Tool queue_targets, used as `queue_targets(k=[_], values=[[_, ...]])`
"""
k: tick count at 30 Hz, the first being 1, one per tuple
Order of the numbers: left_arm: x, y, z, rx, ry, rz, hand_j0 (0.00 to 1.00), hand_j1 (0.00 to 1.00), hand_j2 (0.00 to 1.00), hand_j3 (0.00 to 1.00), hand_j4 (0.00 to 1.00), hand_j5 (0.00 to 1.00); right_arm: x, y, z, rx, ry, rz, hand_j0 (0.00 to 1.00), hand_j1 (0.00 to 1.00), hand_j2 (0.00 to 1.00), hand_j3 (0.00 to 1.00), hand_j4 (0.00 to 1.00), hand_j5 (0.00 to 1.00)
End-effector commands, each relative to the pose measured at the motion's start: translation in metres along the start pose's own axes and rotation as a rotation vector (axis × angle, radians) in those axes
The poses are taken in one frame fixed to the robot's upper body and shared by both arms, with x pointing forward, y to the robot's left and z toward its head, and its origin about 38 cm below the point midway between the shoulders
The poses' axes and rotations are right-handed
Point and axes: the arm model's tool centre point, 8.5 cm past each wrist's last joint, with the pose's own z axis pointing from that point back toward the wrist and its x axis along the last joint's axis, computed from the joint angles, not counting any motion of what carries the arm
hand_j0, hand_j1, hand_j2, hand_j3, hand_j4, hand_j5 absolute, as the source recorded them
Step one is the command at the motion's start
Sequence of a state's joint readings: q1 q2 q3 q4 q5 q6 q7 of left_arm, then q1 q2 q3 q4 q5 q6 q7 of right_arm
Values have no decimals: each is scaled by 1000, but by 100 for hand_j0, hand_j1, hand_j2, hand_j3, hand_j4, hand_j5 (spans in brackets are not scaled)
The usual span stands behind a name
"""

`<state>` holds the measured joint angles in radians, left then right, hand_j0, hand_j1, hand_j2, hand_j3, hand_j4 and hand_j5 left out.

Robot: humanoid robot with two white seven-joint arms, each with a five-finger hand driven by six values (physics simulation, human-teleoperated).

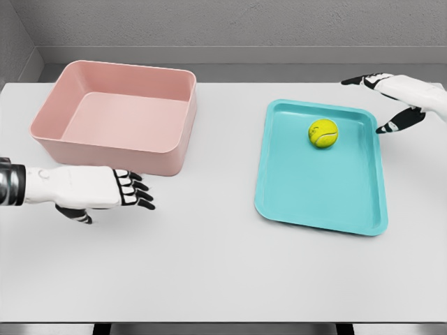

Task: Put the tennis from the blue tray into the pink basket with both arms

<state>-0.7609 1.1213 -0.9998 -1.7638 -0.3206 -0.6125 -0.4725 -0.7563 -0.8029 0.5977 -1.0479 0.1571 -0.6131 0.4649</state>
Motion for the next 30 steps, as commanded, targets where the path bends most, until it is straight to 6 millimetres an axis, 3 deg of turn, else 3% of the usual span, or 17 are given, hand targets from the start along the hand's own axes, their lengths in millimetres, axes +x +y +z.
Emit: queue_targets(k=[1, 8, 12, 20, 24, 26, 30], values=[[0, -4, 0, -50, 0, 3, 100, 100, 100, 100, 100, 100, 0, -2, 3, -2, 1, 3, 100, 100, 100, 100, 100, 100], [-1, 9, -4, -6, -5, -19, 100, 100, 100, 100, 100, 100, 2, -4, 4, -2, -3, 16, 100, 100, 100, 100, 100, 100], [2, 13, -11, 29, -23, -21, 100, 100, 100, 100, 100, 100, 9, 10, -7, 41, -27, 17, 100, 100, 100, 100, 100, 100], [0, 22, -7, 83, -14, -23, 100, 100, 100, 100, 100, 100, 23, 35, -28, 108, -74, 9, 100, 100, 100, 100, 100, 100], [-2, 28, -4, 90, -7, -34, 100, 100, 100, 100, 100, 100, 26, 38, -37, 111, -83, 4, 100, 100, 100, 100, 100, 100], [-3, 28, -2, 88, -2, -37, 100, 100, 100, 100, 100, 100, 26, 46, -54, 124, -76, 0, 100, 100, 100, 100, 100, 100], [-3, 30, -1, 96, -5, -31, 100, 100, 100, 100, 100, 100, 28, 50, -59, 147, -76, 22, 100, 100, 100, 100, 100, 100]])
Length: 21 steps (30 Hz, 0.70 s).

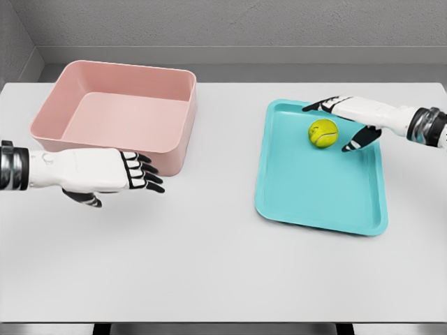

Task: Put the tennis from the blue tray into the pink basket with both arms

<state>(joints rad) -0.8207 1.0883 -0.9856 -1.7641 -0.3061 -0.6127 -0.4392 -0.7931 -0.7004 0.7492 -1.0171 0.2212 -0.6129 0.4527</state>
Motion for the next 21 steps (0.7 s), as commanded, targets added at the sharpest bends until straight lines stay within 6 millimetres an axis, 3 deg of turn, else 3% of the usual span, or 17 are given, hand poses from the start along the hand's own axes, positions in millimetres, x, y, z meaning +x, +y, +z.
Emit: queue_targets(k=[1, 7, 18, 20, 21], values=[[0, 1, 2, 9, 0, 12, 100, 100, 100, 100, 100, 100, -1, 8, -5, 19, 5, -5, 100, 100, 100, 100, 100, 100], [-6, 3, 17, 0, 38, 4, 100, 100, 100, 100, 100, 100, -8, 12, -20, 28, 31, -31, 100, 100, 100, 100, 100, 100], [-11, 18, 24, 28, 64, -26, 100, 100, 100, 100, 100, 100, -11, 16, -31, 37, 49, -45, 100, 100, 100, 100, 100, 100], [-9, 15, 18, 32, 49, -19, 100, 100, 100, 100, 100, 100, -12, 18, -32, 40, 53, -52, 100, 100, 100, 100, 100, 100], [-12, 26, 25, 54, 71, -41, 100, 100, 100, 100, 100, 100, -12, 18, -33, 40, 52, -53, 100, 100, 100, 100, 100, 100]])
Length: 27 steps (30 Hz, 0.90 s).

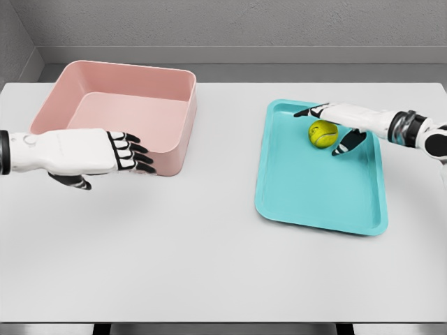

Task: Put the tennis from the blue tray into the pink basket with both arms

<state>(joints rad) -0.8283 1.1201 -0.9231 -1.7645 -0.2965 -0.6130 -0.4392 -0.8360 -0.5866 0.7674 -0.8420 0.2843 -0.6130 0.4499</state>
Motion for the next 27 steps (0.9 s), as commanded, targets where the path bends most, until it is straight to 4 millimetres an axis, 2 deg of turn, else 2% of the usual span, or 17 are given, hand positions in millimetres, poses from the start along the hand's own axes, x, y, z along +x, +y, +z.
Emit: queue_targets(k=[1, 3, 9, 17, 27], values=[[-6, 13, 8, 36, 28, -18, 100, 100, 100, 100, 100, 100, -1, 2, -2, -1, 3, -10, 100, 100, 100, 100, 100, 100], [-2, 2, 5, 23, 15, 9, 100, 100, 100, 100, 100, 100, -4, 2, -1, 2, 16, -16, 100, 100, 100, 100, 100, 100], [-2, 2, 5, 21, 16, 10, 100, 100, 100, 100, 100, 100, -5, 1, -4, 3, 21, -15, 94, 94, 94, 94, 94, 94], [-2, 1, 5, 18, 17, 10, 100, 100, 100, 100, 100, 100, -6, 2, -4, 3, 23, -17, 76, 76, 76, 76, 76, 76], [-2, 2, 6, 20, 19, 8, 100, 100, 100, 100, 100, 100, -14, 8, -1, 13, 50, -37, 64, 64, 64, 64, 64, 64]])
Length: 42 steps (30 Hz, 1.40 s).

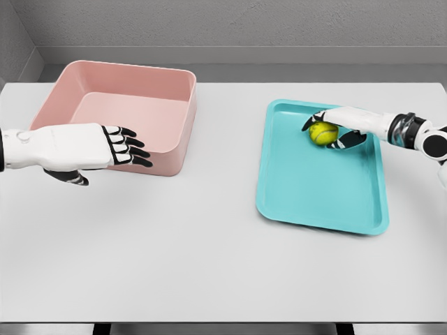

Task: Put the tennis from the blue tray into the pink basket with both arms

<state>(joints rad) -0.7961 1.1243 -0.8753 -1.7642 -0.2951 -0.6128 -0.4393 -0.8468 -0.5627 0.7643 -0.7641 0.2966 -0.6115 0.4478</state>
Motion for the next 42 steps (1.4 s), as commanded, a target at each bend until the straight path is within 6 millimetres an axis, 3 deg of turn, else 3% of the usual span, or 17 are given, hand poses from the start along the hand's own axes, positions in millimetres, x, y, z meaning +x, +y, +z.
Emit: queue_targets(k=[1, 3, 9, 21, 31, 42], values=[[0, 1, 0, 4, 1, 4, 100, 100, 100, 100, 100, 100, -2, 1, 1, 3, 6, -3, 61, 61, 61, 61, 61, 61], [0, 0, 1, 3, 2, 4, 100, 100, 100, 100, 100, 100, -1, 2, 0, 5, 5, -3, 56, 56, 56, 56, 56, 56], [0, 1, 0, 5, 1, 3, 100, 100, 100, 100, 100, 100, 2, -4, 2, -3, -8, 12, 56, 56, 56, 56, 56, 56], [0, 2, 0, 7, 1, 2, 100, 100, 100, 100, 100, 100, 18, -36, 10, -46, -51, 85, 56, 56, 56, 56, 56, 56], [-1, 3, 1, 7, 3, 0, 100, 100, 100, 100, 100, 100, 67, -57, 22, -67, -180, 234, 55, 55, 55, 55, 55, 55], [-1, 2, 1, 5, 4, 1, 100, 100, 100, 100, 100, 100, 125, -47, 19, -61, -343, 321, 55, 55, 55, 55, 55, 55]])
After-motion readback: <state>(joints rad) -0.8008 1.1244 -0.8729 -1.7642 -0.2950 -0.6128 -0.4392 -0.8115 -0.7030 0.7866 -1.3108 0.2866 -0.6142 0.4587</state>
